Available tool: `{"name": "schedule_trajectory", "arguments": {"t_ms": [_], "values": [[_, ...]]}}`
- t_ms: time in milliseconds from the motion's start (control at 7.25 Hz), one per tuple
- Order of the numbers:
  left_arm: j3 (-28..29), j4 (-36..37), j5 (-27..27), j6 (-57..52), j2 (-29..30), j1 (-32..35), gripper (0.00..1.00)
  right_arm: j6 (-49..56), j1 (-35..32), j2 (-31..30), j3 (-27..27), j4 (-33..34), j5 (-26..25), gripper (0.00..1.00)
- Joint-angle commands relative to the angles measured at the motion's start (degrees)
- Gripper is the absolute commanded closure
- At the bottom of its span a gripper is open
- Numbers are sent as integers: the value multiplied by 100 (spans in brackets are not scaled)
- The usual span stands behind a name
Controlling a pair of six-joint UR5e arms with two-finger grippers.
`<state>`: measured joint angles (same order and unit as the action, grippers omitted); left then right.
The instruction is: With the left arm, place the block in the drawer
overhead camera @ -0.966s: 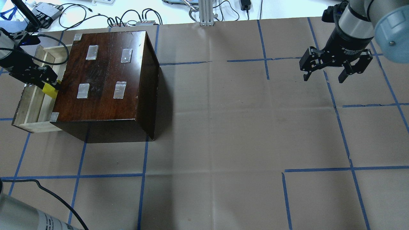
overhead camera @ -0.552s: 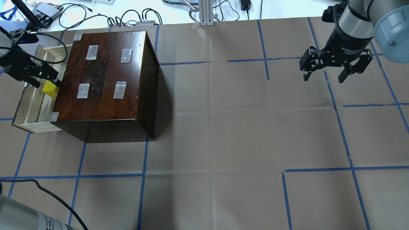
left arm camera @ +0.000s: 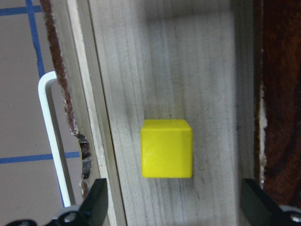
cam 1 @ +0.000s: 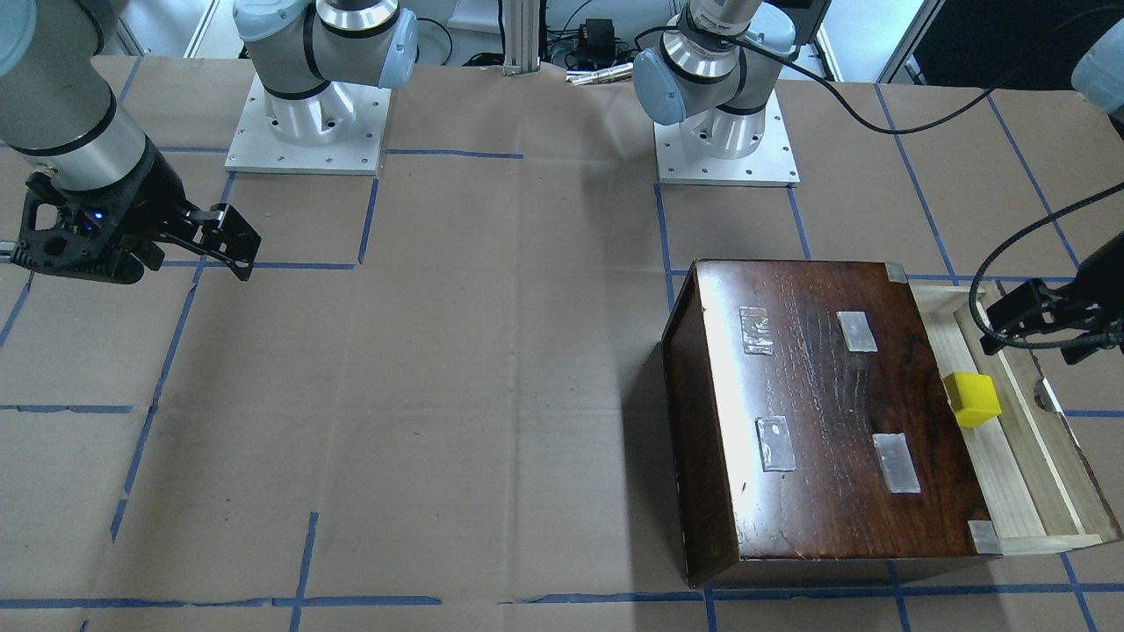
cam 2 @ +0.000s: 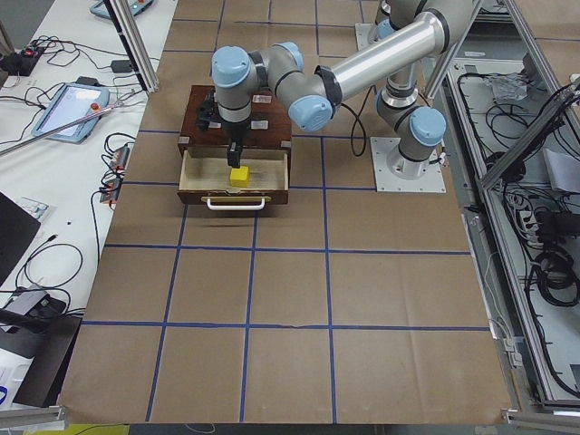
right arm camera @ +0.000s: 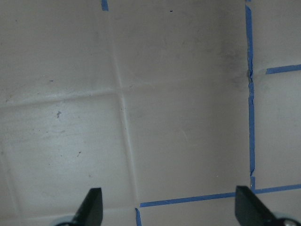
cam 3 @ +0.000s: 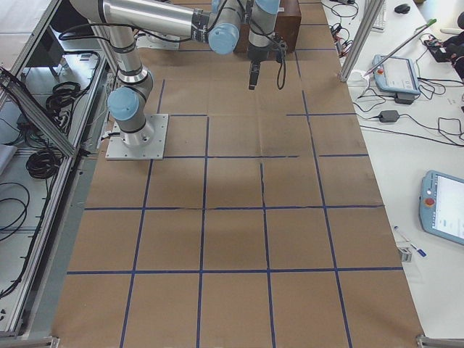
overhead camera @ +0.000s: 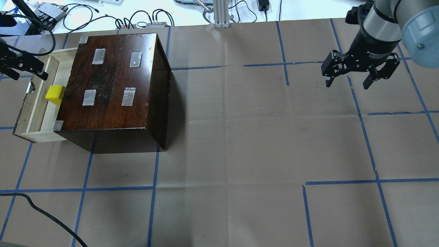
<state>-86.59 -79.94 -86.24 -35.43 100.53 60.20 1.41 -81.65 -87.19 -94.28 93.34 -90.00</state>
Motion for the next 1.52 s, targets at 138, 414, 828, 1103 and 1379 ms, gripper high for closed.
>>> {"name": "schedule_trajectory", "arguments": {"t_ms": [138, 414, 828, 1103, 1379], "values": [[-130, -1073, 37, 881, -1067, 622, 1, 0, 0, 0, -3, 0, 0, 0], [-148, -1304, -6, 2115, -1290, 1508, 1, 0, 0, 0, -3, 0, 0, 0], [-121, -1507, -15, 3304, -1299, 2582, 1, 0, 0, 0, 6, 0, 0, 0], [-217, -1489, -33, 3429, -1256, 2673, 1, 0, 0, 0, 6, 0, 0, 0], [-349, -1463, -565, 3463, -1247, 2673, 1, 0, 0, 0, -3, 0, 0, 0]]}}
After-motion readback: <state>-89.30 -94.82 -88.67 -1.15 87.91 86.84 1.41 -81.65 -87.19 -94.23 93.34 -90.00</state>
